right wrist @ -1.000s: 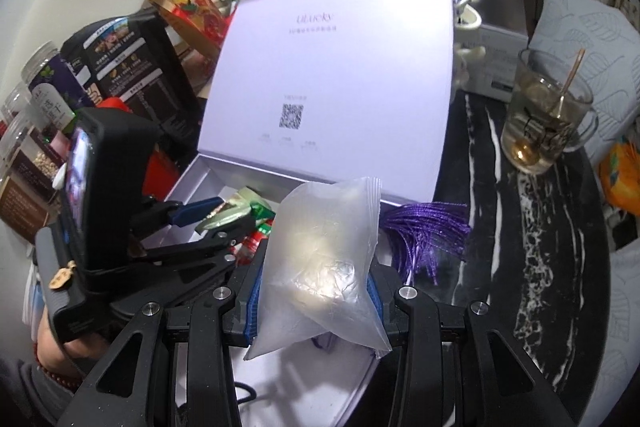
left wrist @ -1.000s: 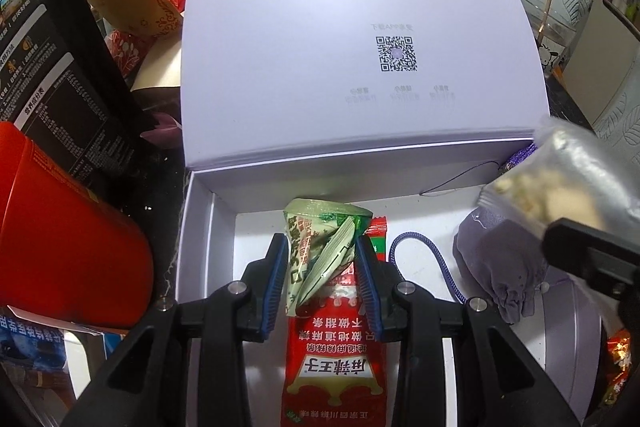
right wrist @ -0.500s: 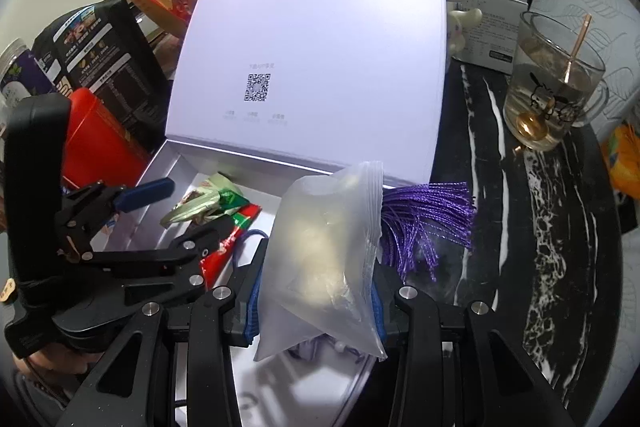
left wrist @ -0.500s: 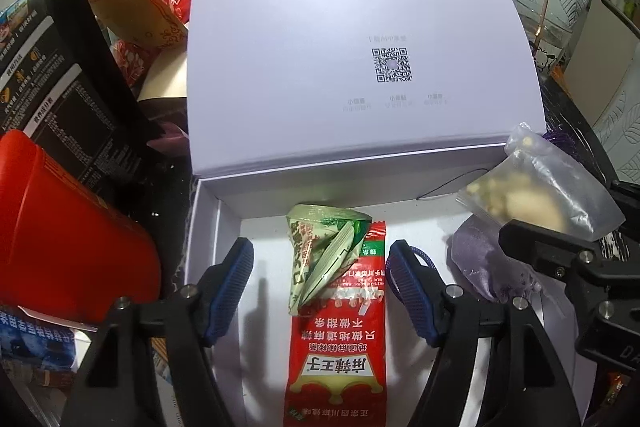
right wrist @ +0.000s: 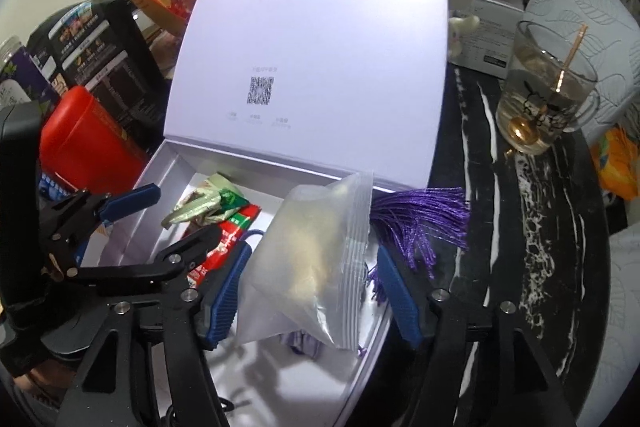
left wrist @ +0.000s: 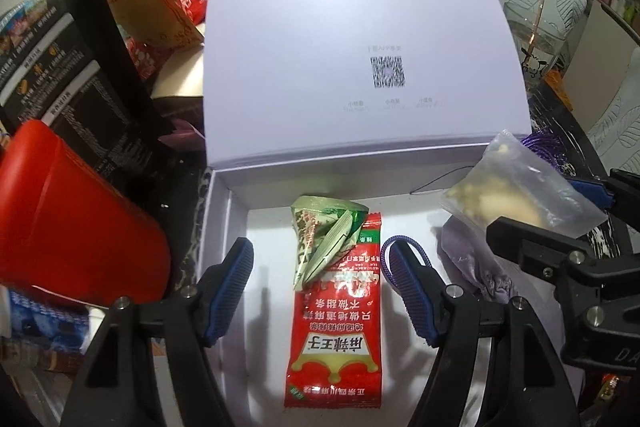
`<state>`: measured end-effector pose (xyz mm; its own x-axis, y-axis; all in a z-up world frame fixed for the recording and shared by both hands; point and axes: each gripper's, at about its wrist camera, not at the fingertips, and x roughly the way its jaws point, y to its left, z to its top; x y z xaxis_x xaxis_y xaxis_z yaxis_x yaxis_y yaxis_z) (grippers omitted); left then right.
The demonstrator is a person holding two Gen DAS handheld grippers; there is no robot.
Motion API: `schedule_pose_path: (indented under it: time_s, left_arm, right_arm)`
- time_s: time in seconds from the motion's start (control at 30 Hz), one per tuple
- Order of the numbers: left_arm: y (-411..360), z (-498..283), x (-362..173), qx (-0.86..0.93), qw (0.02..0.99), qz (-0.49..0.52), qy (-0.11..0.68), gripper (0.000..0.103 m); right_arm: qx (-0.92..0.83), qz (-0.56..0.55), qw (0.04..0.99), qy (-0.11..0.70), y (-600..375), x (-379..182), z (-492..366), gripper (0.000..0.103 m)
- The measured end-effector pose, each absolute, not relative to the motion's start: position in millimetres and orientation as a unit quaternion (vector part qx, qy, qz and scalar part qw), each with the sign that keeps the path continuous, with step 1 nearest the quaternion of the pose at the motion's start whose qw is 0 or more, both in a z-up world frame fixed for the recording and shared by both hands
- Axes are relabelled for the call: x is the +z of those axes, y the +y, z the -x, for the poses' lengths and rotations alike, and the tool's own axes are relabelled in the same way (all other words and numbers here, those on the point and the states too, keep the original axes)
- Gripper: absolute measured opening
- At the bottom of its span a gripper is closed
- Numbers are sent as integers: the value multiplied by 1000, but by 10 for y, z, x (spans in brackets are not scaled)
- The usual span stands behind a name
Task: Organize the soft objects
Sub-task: 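Lower both tools into the box and open them to release the items, then withdraw both tools from the box toward the remaining snacks on the table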
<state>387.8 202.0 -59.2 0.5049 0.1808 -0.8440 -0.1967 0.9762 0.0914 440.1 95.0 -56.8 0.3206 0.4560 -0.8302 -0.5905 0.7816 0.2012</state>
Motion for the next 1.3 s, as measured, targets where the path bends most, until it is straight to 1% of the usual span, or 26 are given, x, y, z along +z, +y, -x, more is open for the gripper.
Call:
schedule_pose_path:
  time_s: [0.37,0.77,1.03,1.1,1.27,1.3]
  left_arm:
    - [1899,-3523,-78,120,887,6,445,70]
    - [1809,-3167,463,117,913,1,390,70]
    - [1717,-2837,846,106,935,-1,339,70]
    - [1689,-2742,931,101,940,-2,327,70]
    - [1626,-2504,1111,84,949,3,303,70]
    - [1615,-2457,1141,79,951,5,299,70]
  right_arm:
    - [310,72,830,458,775,-222,-4209,67]
    - [303,65,860,406,593,360,-3782,67]
    - [292,57,889,348,390,778,-3408,67]
    - [290,60,897,327,344,873,-3291,71]
    - [276,59,917,282,179,1094,-2988,71]
    - [274,58,919,277,156,1125,-2944,74]
